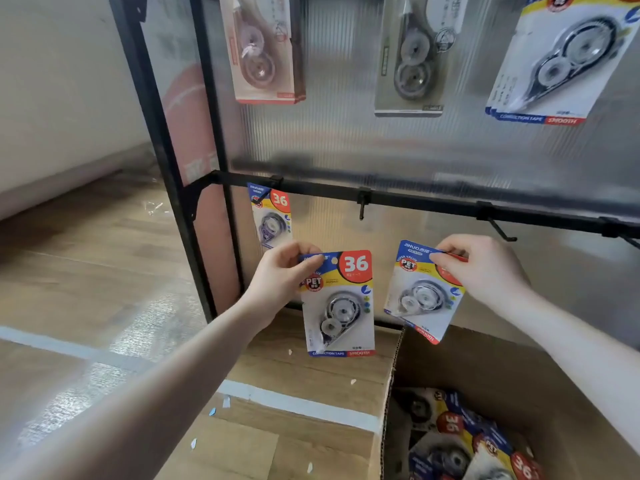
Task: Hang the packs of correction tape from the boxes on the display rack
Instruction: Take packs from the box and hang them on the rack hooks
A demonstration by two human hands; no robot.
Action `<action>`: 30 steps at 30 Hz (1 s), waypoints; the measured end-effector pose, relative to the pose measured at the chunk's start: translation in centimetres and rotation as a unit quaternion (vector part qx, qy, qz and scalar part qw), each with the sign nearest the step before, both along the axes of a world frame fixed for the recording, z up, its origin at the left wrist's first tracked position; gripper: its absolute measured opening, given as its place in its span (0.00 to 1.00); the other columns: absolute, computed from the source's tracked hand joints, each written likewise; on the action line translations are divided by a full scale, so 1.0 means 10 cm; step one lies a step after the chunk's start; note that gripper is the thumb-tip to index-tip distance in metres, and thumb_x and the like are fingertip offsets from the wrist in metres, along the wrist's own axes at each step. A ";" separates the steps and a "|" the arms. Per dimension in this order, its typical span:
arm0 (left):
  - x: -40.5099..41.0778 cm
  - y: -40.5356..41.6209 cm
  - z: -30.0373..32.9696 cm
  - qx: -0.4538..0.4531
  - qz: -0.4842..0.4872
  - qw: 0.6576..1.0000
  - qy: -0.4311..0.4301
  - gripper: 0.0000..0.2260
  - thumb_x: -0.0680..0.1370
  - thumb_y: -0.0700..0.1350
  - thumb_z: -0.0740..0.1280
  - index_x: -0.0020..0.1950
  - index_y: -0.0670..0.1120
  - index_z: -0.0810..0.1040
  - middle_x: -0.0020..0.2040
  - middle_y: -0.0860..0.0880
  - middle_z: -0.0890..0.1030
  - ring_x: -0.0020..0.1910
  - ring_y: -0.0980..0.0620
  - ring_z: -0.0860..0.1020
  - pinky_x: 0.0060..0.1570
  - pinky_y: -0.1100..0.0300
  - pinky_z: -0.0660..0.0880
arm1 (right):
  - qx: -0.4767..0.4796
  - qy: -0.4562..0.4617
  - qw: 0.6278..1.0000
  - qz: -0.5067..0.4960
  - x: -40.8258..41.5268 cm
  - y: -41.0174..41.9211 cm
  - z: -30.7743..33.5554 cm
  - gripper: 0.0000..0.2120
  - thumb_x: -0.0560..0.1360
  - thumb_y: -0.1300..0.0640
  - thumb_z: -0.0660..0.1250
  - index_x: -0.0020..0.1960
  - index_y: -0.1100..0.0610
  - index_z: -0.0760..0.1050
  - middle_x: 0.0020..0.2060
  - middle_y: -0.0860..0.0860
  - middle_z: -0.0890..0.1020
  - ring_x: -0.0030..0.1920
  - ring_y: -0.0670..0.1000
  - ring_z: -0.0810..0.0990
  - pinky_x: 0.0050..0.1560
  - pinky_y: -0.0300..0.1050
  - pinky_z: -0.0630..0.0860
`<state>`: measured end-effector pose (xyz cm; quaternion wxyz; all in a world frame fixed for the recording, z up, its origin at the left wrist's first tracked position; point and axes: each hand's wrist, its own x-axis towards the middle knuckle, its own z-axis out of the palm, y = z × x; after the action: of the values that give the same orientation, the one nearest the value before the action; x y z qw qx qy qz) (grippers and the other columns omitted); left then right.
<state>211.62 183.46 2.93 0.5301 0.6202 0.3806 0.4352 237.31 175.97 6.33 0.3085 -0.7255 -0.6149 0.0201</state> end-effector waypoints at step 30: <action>-0.50 0.35 -0.31 -0.236 0.047 0.958 -0.159 0.03 0.78 0.40 0.64 0.50 0.41 0.75 0.41 0.43 0.82 0.34 0.53 0.82 0.32 0.63 0.79 | 0.096 -0.014 0.994 0.052 -0.73 0.97 0.03 0.09 0.77 0.55 0.64 0.51 0.57 0.80 0.46 0.53 0.83 0.47 0.52 0.78 0.45 0.50 0.76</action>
<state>206.62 186.97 -0.20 0.6942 0.3818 0.4115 0.4506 230.01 185.70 6.58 0.3669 -0.6596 -0.6551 -0.0329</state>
